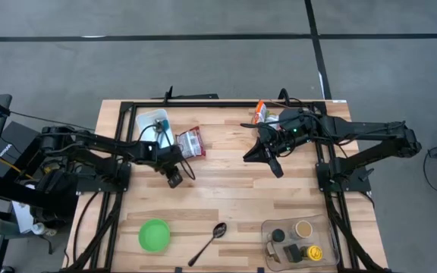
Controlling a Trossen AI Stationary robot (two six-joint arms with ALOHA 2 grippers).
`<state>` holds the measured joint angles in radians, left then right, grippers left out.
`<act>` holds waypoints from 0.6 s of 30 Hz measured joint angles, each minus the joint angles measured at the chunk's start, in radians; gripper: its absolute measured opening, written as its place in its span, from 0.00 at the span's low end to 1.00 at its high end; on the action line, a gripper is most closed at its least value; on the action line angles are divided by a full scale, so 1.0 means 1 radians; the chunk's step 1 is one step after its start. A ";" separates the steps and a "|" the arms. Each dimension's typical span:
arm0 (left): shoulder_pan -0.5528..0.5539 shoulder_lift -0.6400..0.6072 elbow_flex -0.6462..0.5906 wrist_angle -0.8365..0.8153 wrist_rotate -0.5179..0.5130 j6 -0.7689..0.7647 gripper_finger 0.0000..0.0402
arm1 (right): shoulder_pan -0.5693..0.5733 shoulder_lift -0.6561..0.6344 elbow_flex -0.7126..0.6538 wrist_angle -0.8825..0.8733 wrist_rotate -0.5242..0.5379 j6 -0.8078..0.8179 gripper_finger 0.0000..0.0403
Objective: Pick & Place Food Item
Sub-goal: Put the red noodle pack into the top transparent bin
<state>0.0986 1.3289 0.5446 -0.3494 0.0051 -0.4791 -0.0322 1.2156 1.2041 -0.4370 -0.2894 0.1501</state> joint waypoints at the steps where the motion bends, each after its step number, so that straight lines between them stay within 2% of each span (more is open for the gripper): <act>1: 0.000 0.000 0.000 -0.012 0.000 -0.005 0.00 | 0.000 0.000 0.000 0.000 0.000 0.000 0.10; 8: -0.009 0.000 0.000 -0.089 0.008 -0.031 0.00 | 0.000 0.000 0.000 0.000 0.000 0.000 0.10; 12: -0.046 -0.003 0.000 -0.088 0.030 -0.033 0.00 | 0.000 0.000 0.000 -0.004 0.000 0.000 0.10; 18: -0.114 -0.077 0.000 -0.024 0.028 -0.029 0.00 | 0.000 0.000 0.000 -0.004 0.000 0.000 0.10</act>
<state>-0.0158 1.2521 0.5442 -0.3737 0.0329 -0.5079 -0.0326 1.2155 1.2041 -0.4412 -0.2897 0.1497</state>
